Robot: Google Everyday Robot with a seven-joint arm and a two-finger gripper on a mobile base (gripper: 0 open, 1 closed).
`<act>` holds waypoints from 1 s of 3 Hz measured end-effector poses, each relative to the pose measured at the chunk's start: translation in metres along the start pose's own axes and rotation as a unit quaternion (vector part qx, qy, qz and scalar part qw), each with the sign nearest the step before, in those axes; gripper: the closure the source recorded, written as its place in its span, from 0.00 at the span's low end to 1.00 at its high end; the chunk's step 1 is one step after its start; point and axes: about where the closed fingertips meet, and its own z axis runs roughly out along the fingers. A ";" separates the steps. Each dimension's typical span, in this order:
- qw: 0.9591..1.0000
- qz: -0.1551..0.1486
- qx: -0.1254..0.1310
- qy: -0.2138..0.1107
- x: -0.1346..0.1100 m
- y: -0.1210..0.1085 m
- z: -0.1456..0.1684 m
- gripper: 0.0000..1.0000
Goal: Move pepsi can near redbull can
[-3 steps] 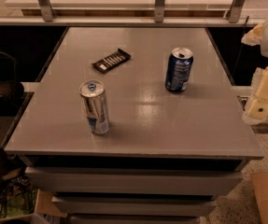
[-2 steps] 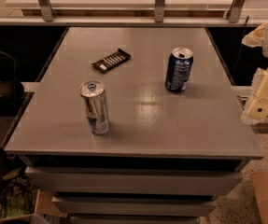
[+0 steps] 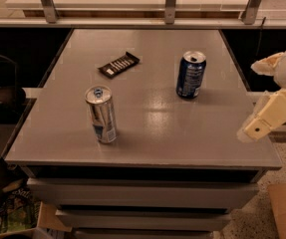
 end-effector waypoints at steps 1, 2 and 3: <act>0.997 0.035 0.015 -0.063 -0.001 -0.013 0.024 0.00; 0.997 0.035 0.014 -0.062 -0.001 -0.013 0.024 0.00; 0.997 0.023 0.008 -0.075 -0.001 -0.019 0.028 0.00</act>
Offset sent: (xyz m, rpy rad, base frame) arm 0.0134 0.0037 -0.0195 0.1060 -0.0229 -0.0453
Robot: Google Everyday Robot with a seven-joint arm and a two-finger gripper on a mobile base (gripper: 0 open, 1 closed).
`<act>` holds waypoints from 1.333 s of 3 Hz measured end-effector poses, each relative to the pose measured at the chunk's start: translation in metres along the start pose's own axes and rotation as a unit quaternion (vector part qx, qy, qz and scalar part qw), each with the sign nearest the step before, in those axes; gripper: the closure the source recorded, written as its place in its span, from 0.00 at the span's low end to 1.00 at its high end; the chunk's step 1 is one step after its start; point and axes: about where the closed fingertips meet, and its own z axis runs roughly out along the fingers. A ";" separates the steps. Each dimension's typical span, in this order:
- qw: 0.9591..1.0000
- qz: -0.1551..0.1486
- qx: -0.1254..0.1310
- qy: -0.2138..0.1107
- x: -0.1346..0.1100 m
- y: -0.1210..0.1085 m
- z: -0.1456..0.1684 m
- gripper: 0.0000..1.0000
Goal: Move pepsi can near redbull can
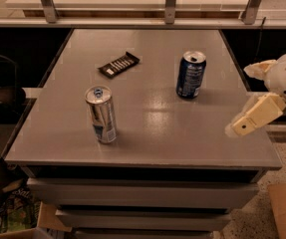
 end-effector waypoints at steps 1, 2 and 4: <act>0.999 -0.033 -0.019 -0.030 0.000 -0.017 0.011 0.00; 0.994 -0.067 -0.038 -0.074 0.000 -0.035 0.025 0.00; 0.984 -0.093 -0.035 -0.147 0.014 -0.073 0.062 0.00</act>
Offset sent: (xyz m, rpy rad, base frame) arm 0.0647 -0.0090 -0.0278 0.1840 -0.1577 0.2727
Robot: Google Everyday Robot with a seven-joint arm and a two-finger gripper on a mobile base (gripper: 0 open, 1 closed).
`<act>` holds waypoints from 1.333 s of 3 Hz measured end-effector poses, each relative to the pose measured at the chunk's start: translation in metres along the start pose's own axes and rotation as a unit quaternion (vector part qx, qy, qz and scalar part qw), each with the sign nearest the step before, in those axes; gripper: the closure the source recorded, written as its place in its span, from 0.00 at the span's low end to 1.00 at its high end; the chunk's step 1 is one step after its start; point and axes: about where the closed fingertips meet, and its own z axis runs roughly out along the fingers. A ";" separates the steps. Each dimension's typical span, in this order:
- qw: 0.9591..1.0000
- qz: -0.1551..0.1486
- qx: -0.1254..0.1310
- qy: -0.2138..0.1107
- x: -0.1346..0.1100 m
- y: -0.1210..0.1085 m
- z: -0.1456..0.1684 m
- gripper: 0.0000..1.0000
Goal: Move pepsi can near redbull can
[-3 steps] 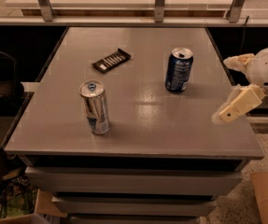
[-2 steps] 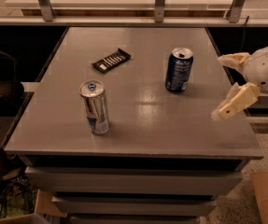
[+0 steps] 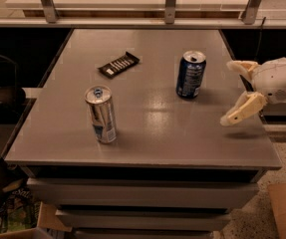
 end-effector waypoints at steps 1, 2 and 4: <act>1.000 0.003 0.006 -0.024 0.008 -0.016 0.011 0.00; 0.999 0.005 0.001 -0.052 0.003 -0.027 0.026 0.00; 0.995 0.000 -0.026 -0.093 -0.026 -0.025 0.056 0.00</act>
Offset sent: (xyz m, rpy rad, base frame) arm 0.0522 0.0173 -0.0113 0.1646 -0.0397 0.0218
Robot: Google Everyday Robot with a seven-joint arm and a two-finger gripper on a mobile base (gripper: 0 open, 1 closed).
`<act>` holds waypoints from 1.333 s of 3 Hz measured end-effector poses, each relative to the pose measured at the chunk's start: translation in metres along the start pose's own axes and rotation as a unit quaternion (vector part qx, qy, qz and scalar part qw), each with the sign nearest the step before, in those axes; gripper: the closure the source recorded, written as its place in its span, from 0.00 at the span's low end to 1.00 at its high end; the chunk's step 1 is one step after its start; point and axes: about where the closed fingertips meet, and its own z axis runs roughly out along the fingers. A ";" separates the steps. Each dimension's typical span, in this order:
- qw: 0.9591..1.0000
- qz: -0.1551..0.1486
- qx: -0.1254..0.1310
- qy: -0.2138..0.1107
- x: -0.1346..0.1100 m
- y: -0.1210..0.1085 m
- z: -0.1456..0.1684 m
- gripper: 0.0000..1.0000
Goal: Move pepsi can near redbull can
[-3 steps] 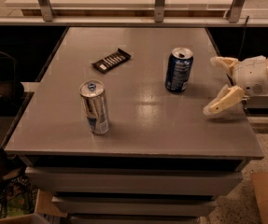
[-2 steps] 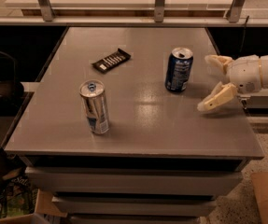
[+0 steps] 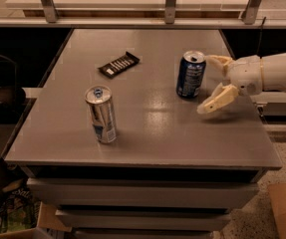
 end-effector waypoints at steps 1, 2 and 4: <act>1.000 0.001 -0.018 -0.013 -0.008 0.004 0.018 0.00; 0.999 0.003 -0.033 -0.025 -0.014 0.006 0.034 0.18; 0.998 0.003 -0.051 -0.035 -0.020 0.004 0.042 0.65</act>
Offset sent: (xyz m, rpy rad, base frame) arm 0.0079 0.0496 -0.0030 0.0714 0.0317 0.0905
